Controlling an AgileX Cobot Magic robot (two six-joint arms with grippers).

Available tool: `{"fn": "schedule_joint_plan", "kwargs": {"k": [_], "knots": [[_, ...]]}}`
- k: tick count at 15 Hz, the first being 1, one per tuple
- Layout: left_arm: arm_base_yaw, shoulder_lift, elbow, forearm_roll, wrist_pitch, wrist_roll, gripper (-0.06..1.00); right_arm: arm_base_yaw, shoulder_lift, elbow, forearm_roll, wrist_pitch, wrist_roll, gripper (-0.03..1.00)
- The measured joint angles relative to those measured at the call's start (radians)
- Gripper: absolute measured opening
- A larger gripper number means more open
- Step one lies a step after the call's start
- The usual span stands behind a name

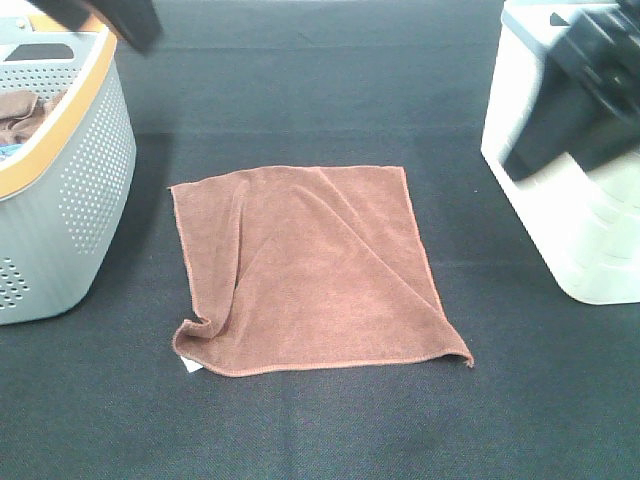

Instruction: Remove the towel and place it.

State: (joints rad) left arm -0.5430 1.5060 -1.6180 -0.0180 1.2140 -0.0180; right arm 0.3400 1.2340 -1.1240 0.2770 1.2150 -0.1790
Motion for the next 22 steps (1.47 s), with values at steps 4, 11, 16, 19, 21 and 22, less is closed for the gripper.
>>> {"fn": "schedule_joint_plan", "kwargs": {"k": [4,11,16,19,21,22], "knots": [[0.0,-0.177,0.284,0.009,-0.001,-0.019,0.58,0.0,-0.244,0.291,-0.013,0.001,-0.001,0.69],[0.0,-0.504,0.783,0.007,-0.001,-0.057,0.58,0.0,-0.666,0.575,-0.145,-0.05,0.064,0.69],[0.0,-0.885,1.043,0.005,-0.044,-0.029,0.58,0.0,-0.897,0.581,-0.187,-0.073,0.091,0.69],[0.0,-1.138,1.099,0.004,-0.165,-0.003,0.58,0.0,-0.989,0.591,-0.188,-0.091,0.088,0.69],[0.0,-1.223,1.113,0.004,-0.163,0.012,0.58,0.0,-1.008,0.618,-0.189,-0.135,0.088,0.69],[0.0,-1.247,1.115,0.004,-0.163,0.018,0.58,0.0,-1.008,0.62,-0.189,-0.142,0.088,0.69]]}}
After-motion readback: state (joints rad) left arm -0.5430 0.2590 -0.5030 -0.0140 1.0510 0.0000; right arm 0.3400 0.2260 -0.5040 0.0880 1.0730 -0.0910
